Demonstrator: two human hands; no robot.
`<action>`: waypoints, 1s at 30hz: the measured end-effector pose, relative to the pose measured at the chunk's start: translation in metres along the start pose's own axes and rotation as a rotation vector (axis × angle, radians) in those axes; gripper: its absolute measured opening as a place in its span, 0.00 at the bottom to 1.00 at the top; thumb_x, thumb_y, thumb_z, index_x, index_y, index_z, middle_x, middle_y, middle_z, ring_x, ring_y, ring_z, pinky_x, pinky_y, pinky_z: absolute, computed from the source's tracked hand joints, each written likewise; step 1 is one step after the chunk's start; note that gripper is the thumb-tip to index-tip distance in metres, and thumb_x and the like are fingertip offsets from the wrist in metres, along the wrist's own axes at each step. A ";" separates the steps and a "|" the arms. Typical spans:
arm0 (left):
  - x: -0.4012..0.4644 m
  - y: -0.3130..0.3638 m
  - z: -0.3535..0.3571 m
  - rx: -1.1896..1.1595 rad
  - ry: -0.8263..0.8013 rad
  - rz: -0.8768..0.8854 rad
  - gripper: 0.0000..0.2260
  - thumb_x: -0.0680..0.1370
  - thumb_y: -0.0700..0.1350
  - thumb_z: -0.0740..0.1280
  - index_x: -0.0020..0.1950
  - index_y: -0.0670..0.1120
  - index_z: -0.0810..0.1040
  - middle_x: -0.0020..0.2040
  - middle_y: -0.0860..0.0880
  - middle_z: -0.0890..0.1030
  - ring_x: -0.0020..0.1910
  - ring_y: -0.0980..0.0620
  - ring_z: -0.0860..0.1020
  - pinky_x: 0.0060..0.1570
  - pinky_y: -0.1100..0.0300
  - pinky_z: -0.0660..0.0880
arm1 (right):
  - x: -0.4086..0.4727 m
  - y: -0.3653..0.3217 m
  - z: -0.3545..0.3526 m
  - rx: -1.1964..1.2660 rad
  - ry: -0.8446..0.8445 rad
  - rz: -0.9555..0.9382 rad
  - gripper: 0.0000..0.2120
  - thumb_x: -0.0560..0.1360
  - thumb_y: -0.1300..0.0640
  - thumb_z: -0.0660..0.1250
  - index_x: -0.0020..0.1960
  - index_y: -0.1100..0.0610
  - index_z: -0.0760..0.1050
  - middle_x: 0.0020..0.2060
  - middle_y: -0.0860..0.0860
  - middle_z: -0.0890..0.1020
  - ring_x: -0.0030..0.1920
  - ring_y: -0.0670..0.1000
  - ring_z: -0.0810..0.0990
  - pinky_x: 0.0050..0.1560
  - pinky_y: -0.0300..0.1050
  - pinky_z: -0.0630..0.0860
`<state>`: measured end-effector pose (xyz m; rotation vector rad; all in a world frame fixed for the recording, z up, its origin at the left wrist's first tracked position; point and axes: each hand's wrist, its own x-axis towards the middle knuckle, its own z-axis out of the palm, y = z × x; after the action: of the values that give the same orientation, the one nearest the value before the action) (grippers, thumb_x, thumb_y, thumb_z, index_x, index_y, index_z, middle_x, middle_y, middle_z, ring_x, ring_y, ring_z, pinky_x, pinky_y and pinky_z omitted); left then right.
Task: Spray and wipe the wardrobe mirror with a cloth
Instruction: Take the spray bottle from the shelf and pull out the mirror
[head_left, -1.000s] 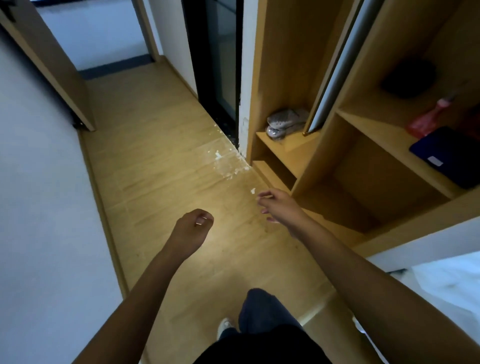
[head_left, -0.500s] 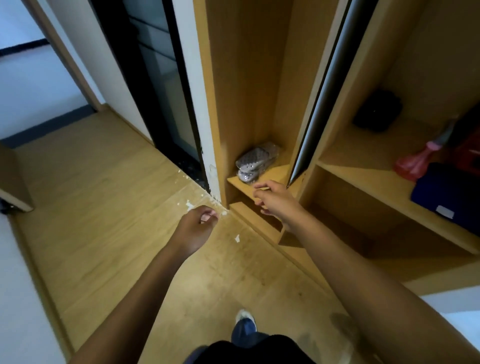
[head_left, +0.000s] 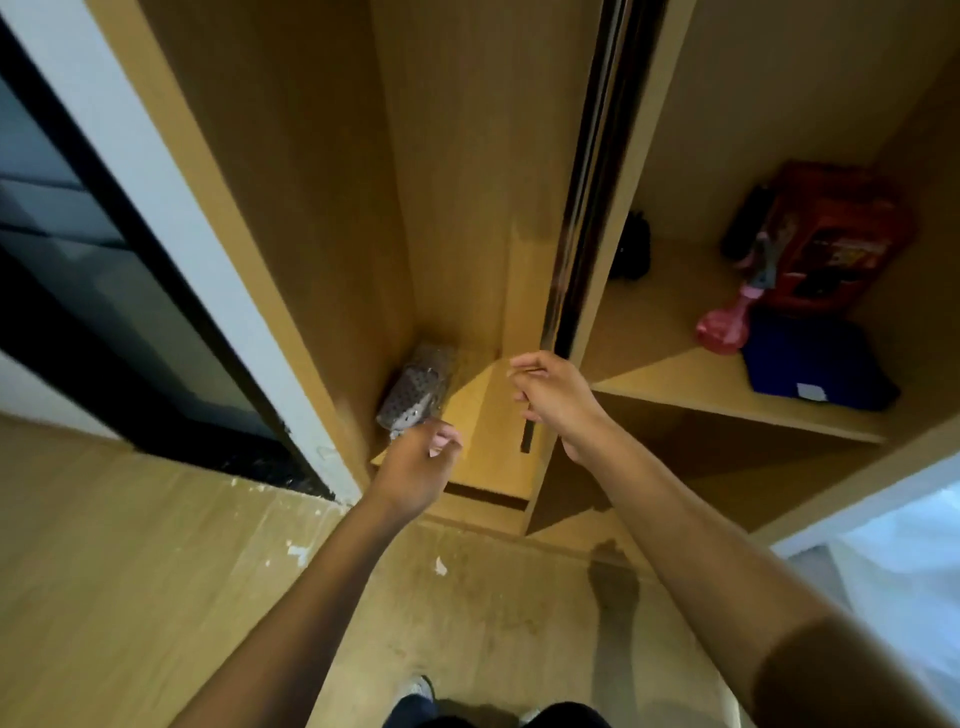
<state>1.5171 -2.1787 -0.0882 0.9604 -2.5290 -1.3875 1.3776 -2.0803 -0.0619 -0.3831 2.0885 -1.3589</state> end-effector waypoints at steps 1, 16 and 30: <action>0.009 0.003 -0.007 -0.005 -0.037 0.034 0.06 0.80 0.34 0.60 0.47 0.37 0.76 0.39 0.50 0.75 0.42 0.53 0.75 0.38 0.72 0.68 | 0.001 -0.005 0.002 0.028 0.043 0.000 0.08 0.78 0.55 0.63 0.57 0.49 0.74 0.51 0.50 0.78 0.55 0.53 0.78 0.59 0.53 0.76; 0.088 0.098 -0.023 0.058 -0.084 0.364 0.21 0.80 0.50 0.64 0.72 0.45 0.68 0.64 0.48 0.76 0.58 0.53 0.77 0.55 0.60 0.76 | -0.003 -0.106 -0.040 0.184 0.629 -0.371 0.24 0.74 0.50 0.72 0.67 0.51 0.69 0.57 0.45 0.76 0.53 0.42 0.77 0.46 0.32 0.73; 0.109 0.175 -0.024 0.113 0.217 0.389 0.17 0.78 0.57 0.65 0.58 0.45 0.75 0.48 0.50 0.80 0.47 0.52 0.79 0.42 0.60 0.75 | 0.014 -0.202 -0.075 -0.029 0.610 -0.760 0.27 0.78 0.53 0.68 0.74 0.55 0.64 0.45 0.40 0.77 0.45 0.35 0.75 0.46 0.24 0.69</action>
<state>1.3554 -2.1910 0.0416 0.5535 -2.4759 -0.9834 1.3024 -2.1205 0.1362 -0.9405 2.5805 -2.0784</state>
